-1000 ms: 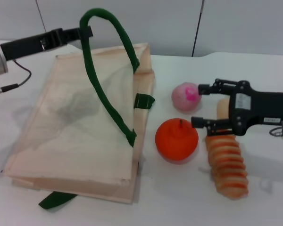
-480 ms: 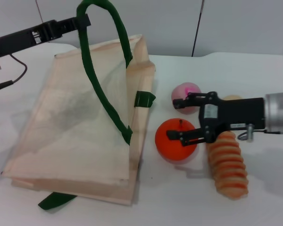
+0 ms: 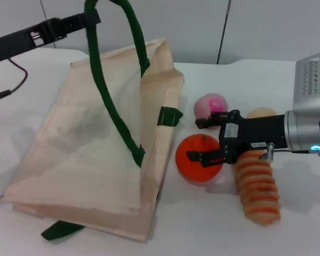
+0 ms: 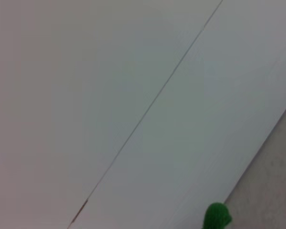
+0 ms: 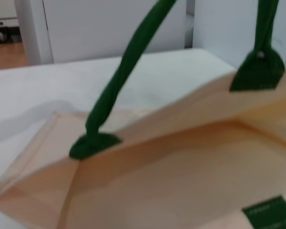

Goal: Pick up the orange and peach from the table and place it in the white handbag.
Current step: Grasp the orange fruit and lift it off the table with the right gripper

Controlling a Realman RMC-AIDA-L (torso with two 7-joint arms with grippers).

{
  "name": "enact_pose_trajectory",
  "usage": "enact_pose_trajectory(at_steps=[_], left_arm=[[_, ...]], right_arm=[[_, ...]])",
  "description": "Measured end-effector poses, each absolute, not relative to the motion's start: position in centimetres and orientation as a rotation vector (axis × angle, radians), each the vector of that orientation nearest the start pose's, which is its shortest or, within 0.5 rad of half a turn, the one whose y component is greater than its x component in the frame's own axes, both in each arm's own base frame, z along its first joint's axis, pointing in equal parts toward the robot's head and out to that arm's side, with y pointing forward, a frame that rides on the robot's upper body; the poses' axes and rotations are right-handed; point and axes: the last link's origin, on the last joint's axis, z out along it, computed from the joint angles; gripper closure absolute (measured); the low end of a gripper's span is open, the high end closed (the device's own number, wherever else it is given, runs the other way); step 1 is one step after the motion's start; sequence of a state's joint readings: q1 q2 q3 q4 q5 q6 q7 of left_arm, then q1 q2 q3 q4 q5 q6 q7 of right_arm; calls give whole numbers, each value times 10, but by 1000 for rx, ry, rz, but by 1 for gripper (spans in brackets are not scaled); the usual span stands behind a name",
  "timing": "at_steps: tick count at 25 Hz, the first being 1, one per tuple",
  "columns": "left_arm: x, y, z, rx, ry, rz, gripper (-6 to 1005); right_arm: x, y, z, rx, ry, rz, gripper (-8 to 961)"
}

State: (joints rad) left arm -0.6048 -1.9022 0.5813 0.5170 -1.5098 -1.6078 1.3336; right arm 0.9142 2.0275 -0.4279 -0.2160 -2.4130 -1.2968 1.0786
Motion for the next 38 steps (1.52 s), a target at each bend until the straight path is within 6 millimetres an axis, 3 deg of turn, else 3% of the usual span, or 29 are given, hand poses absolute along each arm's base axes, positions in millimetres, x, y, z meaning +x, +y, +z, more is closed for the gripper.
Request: enact_pose_trajectory(at_steps=[6,19,29,38], left_arm=[[-244,376,99,-2332,-1054,-1290,869],[-246,375,103,-2314,-1046,-1309,869],[-249,373,103,-2304,-1051,-1308,869],[-251,372,104,-2292,-1057,-1318,870]], right_arm=[[225,381,-69,-2944,306,242,120],[226,384,-80,-2940,322,151,124],[225,383,-81,-2952,323,143,295],[223,384,-80,-2950,327,158,382]])
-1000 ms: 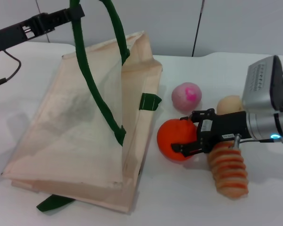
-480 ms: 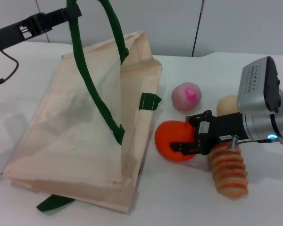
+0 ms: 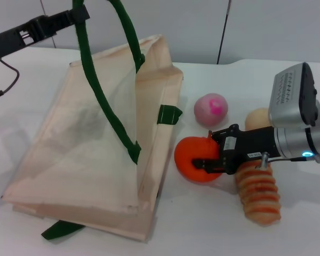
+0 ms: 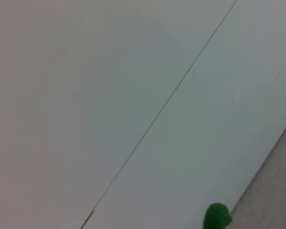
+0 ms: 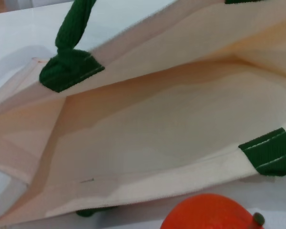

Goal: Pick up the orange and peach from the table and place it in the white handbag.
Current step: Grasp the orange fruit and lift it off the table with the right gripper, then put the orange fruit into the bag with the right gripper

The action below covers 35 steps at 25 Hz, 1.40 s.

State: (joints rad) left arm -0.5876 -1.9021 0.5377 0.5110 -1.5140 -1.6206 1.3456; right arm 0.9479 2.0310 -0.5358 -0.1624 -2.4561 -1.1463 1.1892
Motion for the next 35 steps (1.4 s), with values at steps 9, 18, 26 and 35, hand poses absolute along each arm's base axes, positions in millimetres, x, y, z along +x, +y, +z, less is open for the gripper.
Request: enact_pose_trajectory(at_steps=[9,18,26,35], left_arm=[[-252,369,104,-2287,-1064,-1352,870],[-252,365,107,-2282,-1053,-1389,869],[-250,363,110,-2284,-1040,-1418,869],[-244,363,111,-2301,-1011,-1453,870]], right_arm=[[219,381,-78,-2974,324,195,485],[209,384,-63,-2995,285,280,534],[193,389,-41,-2994,222,421,587],[150,403,-40,-2971,50,559,667]])
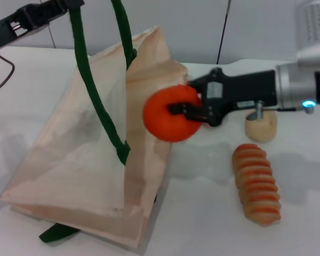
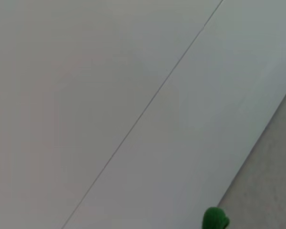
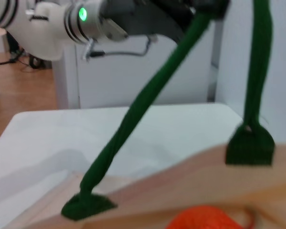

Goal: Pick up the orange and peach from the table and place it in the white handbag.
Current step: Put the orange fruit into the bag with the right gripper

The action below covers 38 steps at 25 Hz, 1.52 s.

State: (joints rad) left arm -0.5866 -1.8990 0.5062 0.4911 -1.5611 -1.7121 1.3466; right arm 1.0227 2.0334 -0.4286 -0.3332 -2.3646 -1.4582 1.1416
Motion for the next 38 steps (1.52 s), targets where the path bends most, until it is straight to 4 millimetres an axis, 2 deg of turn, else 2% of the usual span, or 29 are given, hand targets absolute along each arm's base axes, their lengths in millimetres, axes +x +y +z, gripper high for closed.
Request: enact_pose_trajectory(at_steps=[4,10,20,29,38], left_arm=[[-237,366,110,-2324,-1002,-1467,870],[-226,369,107,-2366,-983,-1486,869],[-219,372,105,-2368,-961,-1525,870],[-214,373,110,-2343,-932,-1578,869],[-209,377,114,-2320,-910,-1609,869]], right_arm=[[128,410,-53,-2980,6,547,701],[111,413,-74,-2988,-42,507,741],[102,409,-93,-3009,-73,459,813],[106,401,-114,-3017,-93,371,868],[87,386,-131,-3112,-236,316,877]])
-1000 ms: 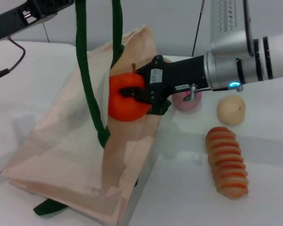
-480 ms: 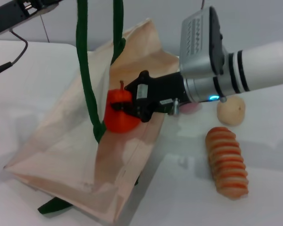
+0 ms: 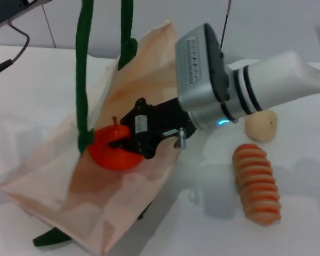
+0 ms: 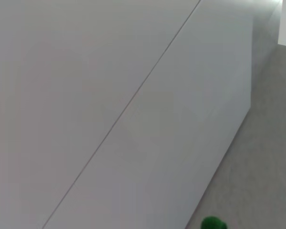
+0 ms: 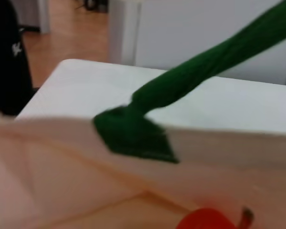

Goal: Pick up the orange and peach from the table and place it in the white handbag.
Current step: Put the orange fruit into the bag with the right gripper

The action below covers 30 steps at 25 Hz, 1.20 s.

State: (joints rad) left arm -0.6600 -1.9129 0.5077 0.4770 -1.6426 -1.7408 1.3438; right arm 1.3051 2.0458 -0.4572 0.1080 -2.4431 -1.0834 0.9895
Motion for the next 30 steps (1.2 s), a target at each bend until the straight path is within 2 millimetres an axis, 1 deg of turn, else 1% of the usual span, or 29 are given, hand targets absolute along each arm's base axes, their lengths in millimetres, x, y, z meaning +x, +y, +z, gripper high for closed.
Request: enact_pose_trajectory(at_steps=[7,10,16,23,30], left_arm=[[-205,382,114,-2320,-904,-1607,870],[-205,383,114,-2316,-906,-1606,870],[-205,383,114,-2313,-908,-1605,869],[-206,382,113,-2309,-912,-1605,869],[-207,383,113,-2304,-916,-1602,870]], right_arm=[[72,387,-147,-3075,-294,220,885],[67,388,-151,-3042,-299,237,885],[66,393,-151,-3000,-269,252,886],[65,407,-150,-2912,-214,235,890],[61,411,-148,-2881,-184,274,890]])
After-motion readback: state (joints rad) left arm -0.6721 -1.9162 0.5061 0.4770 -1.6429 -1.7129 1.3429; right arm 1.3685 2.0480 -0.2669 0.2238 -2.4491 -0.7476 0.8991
